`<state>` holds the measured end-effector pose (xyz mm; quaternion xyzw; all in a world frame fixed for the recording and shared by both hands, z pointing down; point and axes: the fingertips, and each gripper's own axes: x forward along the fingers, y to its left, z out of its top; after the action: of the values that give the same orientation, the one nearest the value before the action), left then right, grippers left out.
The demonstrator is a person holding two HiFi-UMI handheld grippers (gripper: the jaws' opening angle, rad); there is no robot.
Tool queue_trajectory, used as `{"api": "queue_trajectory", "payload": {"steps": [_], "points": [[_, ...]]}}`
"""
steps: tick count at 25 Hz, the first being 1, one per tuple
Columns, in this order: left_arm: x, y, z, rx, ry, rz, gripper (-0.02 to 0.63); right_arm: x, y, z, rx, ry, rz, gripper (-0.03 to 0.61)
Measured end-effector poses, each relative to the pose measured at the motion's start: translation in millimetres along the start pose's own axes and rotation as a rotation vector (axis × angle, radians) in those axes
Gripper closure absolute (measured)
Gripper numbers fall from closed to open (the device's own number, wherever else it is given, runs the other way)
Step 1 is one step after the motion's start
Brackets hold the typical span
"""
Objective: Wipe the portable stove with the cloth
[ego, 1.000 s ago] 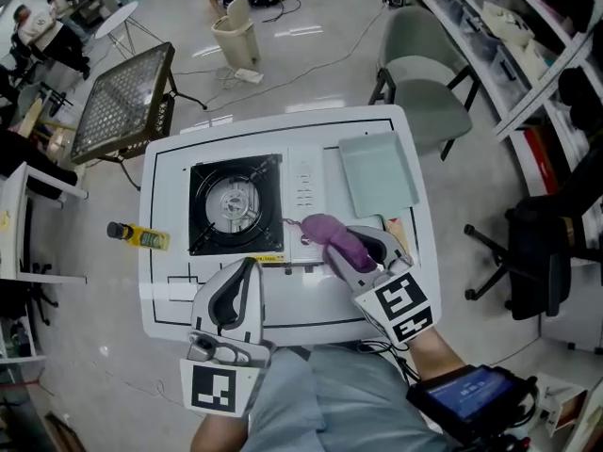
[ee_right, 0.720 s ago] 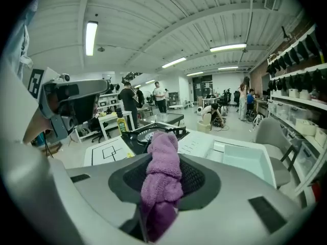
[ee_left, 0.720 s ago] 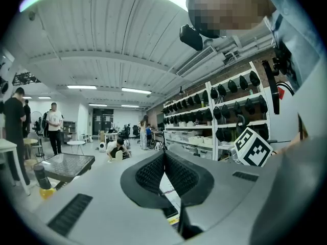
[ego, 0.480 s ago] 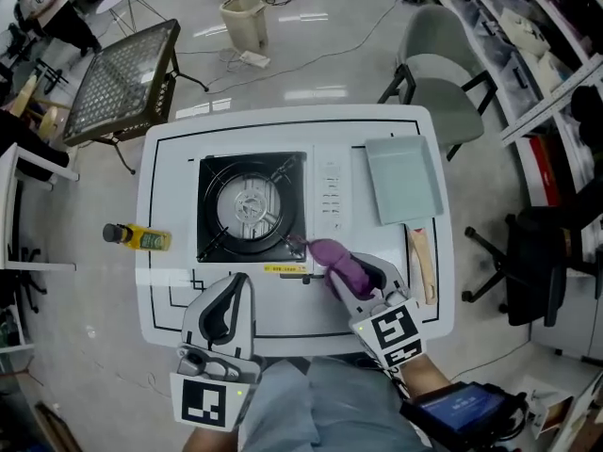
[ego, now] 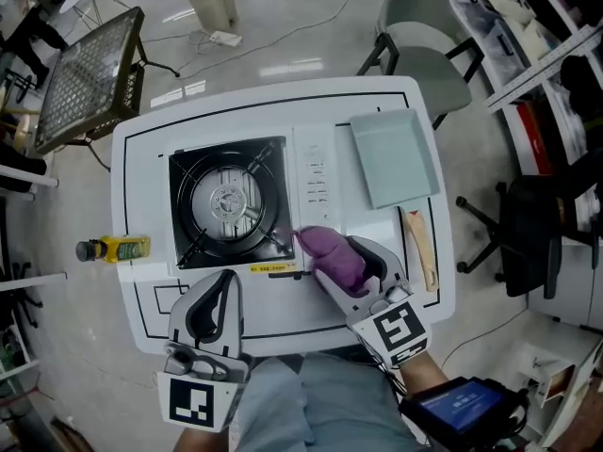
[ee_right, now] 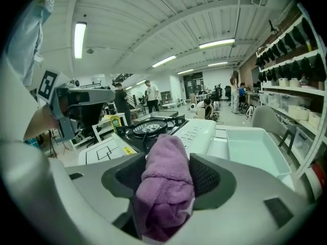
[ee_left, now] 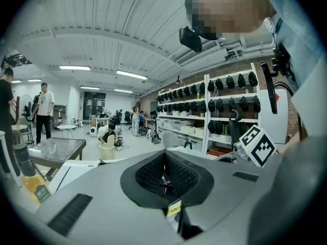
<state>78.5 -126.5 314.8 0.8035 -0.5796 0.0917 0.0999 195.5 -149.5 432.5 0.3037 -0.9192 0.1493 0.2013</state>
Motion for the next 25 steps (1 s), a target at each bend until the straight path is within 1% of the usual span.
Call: {"api": "queue_trajectory", "payload": {"steps": [2,4,6,7,8,10,12,14,19,25], "points": [[0,0,3,0.004,0.003,-0.005,0.595,-10,2,4,0.009,-0.027,0.009,0.336],[-2,-1,4,0.008,0.000,-0.012,0.595,-20,2,2,0.039,-0.031,0.001,0.336],[-1,-2,10,0.016,-0.021,-0.017,0.595,-25,-1,-6,0.075,-0.010,-0.033,0.337],[0,-3,12,0.017,-0.024,-0.017,0.595,-27,-3,-9,0.076,-0.009,-0.051,0.343],[1,-3,12,0.017,-0.022,-0.017,0.595,-28,-3,-10,0.067,-0.019,-0.064,0.398],[-1,-3,6,0.009,0.000,-0.016,0.595,-27,-3,-8,0.048,-0.036,-0.072,0.425],[-4,-2,-7,-0.007,0.032,-0.013,0.595,-22,-3,-6,0.039,-0.036,-0.075,0.430],[-3,1,-11,-0.011,0.039,-0.011,0.595,-16,-4,-5,0.048,-0.022,-0.076,0.433],[2,8,-4,-0.002,0.021,-0.004,0.595,-4,-12,1,0.082,0.024,-0.091,0.440],[0,22,-3,-0.014,0.007,0.011,0.595,13,-24,9,0.106,0.054,-0.109,0.443]]}}
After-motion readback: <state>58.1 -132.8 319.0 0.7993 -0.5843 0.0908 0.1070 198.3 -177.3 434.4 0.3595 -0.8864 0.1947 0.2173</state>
